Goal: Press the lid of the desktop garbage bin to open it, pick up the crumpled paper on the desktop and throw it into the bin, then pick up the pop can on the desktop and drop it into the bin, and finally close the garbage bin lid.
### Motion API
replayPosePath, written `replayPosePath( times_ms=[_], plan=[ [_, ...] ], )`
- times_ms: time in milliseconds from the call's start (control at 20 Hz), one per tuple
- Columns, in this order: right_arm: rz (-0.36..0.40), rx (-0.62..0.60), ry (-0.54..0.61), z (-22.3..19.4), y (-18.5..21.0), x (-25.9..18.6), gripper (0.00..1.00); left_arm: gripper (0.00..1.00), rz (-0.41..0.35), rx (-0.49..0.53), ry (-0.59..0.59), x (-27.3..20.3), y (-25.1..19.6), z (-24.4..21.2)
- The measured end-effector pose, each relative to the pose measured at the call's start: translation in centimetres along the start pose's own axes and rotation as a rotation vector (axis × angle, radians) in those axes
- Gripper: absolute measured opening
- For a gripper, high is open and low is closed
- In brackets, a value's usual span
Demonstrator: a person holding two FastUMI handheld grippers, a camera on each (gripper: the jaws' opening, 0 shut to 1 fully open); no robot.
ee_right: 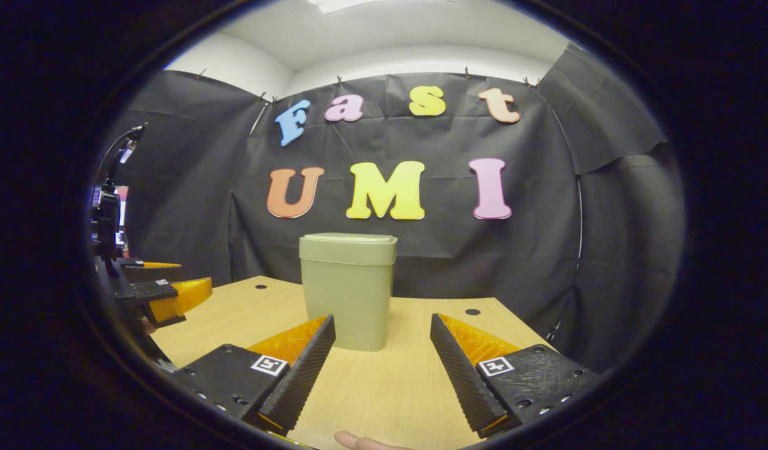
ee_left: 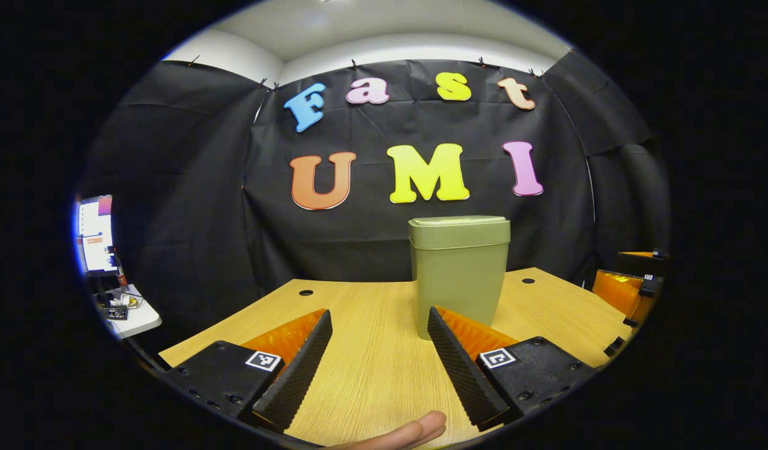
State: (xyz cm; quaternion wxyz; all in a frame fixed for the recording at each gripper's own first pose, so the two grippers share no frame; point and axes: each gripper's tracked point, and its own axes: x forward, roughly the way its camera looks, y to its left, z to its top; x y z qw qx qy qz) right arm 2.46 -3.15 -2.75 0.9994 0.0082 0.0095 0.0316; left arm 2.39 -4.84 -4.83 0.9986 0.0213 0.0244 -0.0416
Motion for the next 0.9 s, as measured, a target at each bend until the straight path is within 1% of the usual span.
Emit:
replayPosePath(
  times_ms=[100,150,200,250,300,350,450,500,550,600,650,700,750,800,900],
  plan=[
    [0.005,-0.011,-0.036,1.0,0.1,-0.3,0.98,0.99,-0.002,-0.005,0.019,0.0,-0.1,-0.4],
    [0.012,-0.009,-0.050,1.4,0.4,-0.5,0.98,0.99,0.005,0.002,0.016,-0.2,0.0,-0.2],
    [0.022,-0.009,-0.057,1.3,0.9,-0.6,0.95,0.99,0.011,0.010,0.003,-0.3,0.2,0.2],
    [0.024,-0.013,-0.058,1.1,1.2,-0.7,0.95,0.99,0.006,0.018,-0.007,-0.5,0.1,0.6],
    [0.014,-0.019,-0.059,1.0,1.1,-0.7,0.98,0.99,0.001,0.022,-0.017,-0.6,-0.1,0.8],
    [-0.002,-0.022,-0.060,1.0,1.0,-0.6,0.93,0.99,-0.005,0.026,-0.023,-0.8,-0.1,0.8],
    [-0.012,-0.024,-0.070,0.8,1.3,-0.8,0.98,0.99,-0.014,0.033,-0.031,-1.0,-0.3,0.9],
    [-0.011,-0.030,-0.069,0.4,1.7,-0.7,0.95,0.99,-0.018,0.035,-0.031,-1.0,-0.5,0.9],
    [-0.014,-0.037,-0.065,0.0,1.7,-0.6,0.95,0.99,-0.021,0.036,-0.027,-1.1,-0.6,0.8],
    [-0.016,-0.043,-0.062,-0.3,1.6,-0.5,0.98,0.99,-0.023,0.036,-0.026,-1.1,-0.7,0.8],
    [-0.013,-0.047,-0.058,-0.5,1.7,-0.5,0.95,0.99,-0.026,0.037,-0.027,-1.1,-0.7,0.8],
    [-0.008,-0.049,-0.052,-0.7,1.8,-0.5,0.95,0.99,-0.026,0.038,-0.026,-1.1,-0.8,0.7],
    [0.004,-0.045,-0.045,-0.8,2.1,-0.6,0.98,0.99,-0.027,0.037,-0.024,-1.2,-0.9,0.7],
    [0.013,-0.038,-0.043,-0.9,2.2,-0.7,0.95,0.99,-0.029,0.036,-0.023,-1.1,-0.9,0.6],
    [0.020,-0.030,-0.039,-0.9,2.3,-0.8,0.95,0.99,-0.030,0.033,-0.018,-1.1,-1.1,0.5]
  ],
)
